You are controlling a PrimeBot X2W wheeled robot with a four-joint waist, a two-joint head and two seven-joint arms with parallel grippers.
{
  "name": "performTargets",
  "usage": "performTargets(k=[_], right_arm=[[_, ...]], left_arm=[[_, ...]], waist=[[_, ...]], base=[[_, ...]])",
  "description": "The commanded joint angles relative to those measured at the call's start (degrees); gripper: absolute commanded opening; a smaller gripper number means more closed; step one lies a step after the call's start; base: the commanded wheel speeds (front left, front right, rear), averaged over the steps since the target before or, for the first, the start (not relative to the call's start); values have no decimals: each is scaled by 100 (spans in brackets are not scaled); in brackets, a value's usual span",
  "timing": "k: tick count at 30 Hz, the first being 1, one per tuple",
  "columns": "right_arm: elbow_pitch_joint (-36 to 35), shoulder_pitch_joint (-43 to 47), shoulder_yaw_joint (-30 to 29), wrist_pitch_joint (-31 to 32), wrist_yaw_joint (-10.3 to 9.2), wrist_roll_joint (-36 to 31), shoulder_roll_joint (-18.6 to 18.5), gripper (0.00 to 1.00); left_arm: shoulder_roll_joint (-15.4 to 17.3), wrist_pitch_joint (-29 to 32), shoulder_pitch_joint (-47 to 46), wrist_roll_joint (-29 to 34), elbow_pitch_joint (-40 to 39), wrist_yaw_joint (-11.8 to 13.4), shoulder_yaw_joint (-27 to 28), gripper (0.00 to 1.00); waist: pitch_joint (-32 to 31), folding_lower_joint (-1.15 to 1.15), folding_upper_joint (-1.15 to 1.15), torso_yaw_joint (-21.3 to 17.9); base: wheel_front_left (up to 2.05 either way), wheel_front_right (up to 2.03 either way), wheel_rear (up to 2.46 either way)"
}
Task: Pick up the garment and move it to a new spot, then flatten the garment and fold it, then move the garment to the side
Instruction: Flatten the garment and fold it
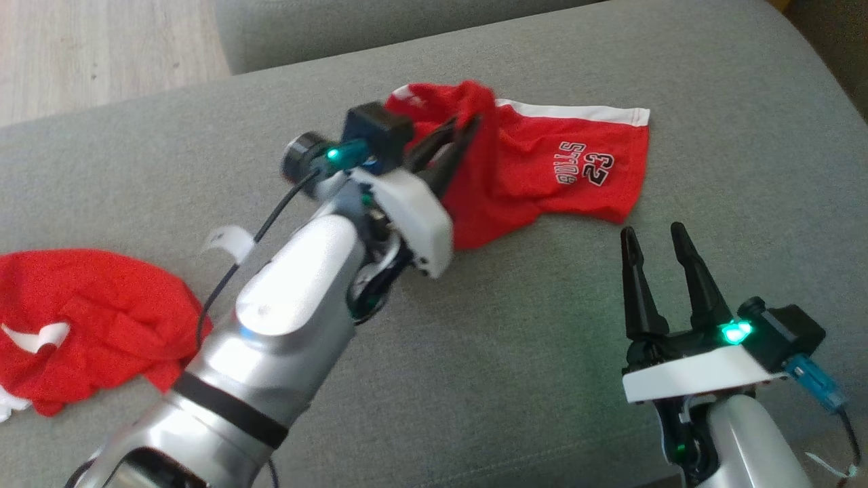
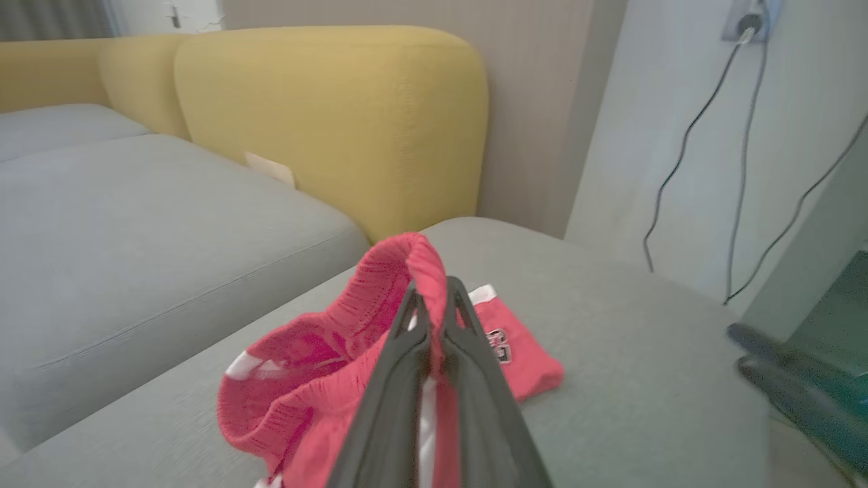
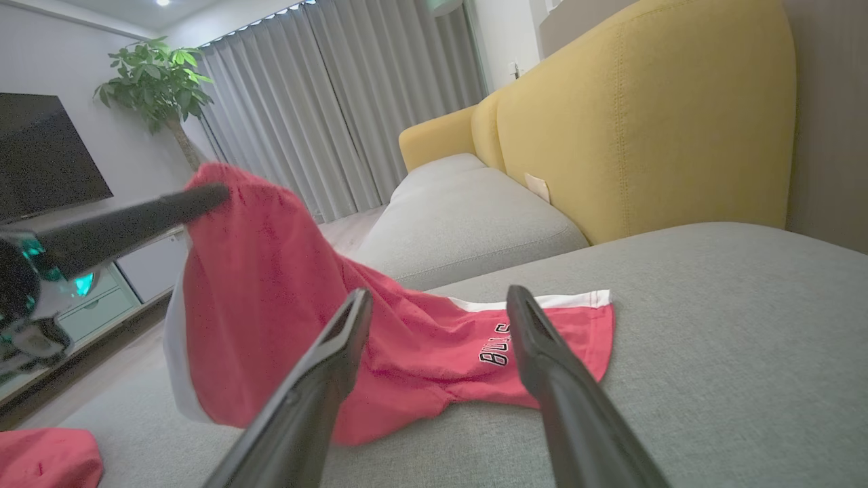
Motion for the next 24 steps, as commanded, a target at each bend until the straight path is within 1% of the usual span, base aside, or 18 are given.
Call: performTargets(k=[1, 4, 6, 8, 11, 12, 13, 15, 18, 21, 24], right_arm=[[-151, -108, 140, -61, -5, 53, -10, 100], [-117, -112, 158, -61, -5, 104, -10, 100], [-104, -148, 199, -61, -5, 131, -10, 100], [-93, -173, 222, -61, -5, 164, -10, 100], [-79, -186, 240, -61, -5, 191, -10, 100], [-78, -180, 231, -61, -5, 198, -10, 100], [-78, -180, 231, -61, -5, 198, -10, 100], [-91, -166, 195, -61, -5, 212, -10, 100], [-123, -149, 126, -61, -5, 249, -10, 100], [-148, -149, 100, -61, -5, 264, -10, 100], [-160, -184, 104, -61, -5, 257, -10, 100]], left_arm=[[87, 99, -397, -249, -396, 34, 22, 0], [87, 383, -592, -905, -921, 105, -389, 0], [87, 435, -817, -1272, -1233, 241, -614, 0], [87, 416, -1034, -1787, -1568, 364, -783, 0], [87, 220, -1410, -2694, -2049, 680, -903, 0], [87, -42, -1683, -3245, -2280, 939, -923, 0], [87, -42, -1683, -3245, -2280, 939, -923, 0], [87, -359, -1929, -3652, -2344, 1221, -916, 0], [87, -641, -2153, -3863, -2075, 1529, -947, 0], [87, -727, -2101, -3805, -1490, 1597, -1115, 0], [143, -774, -1878, -3581, -757, 1484, -1259, 0]], waist=[[-37, 0, 0, -49], [-84, 0, 0, -137], [-91, 0, 0, -224], [-107, 0, 0, -295], [-129, 0, 0, -354], [-138, 0, 0, -363], [-138, 0, 0, -363], [-134, 0, 0, -344], [-89, 0, 0, -258], [0, 0, 0, -130], [86, 0, 0, -26]], base=[[0, 0, 0], [0, 0, 0], [0, 0, 0], [0, 0, 0], [0, 0, 0], [0, 0, 0], [0, 0, 0], [0, 0, 0], [0, 0, 0], [0, 0, 0], [0, 0, 0]])
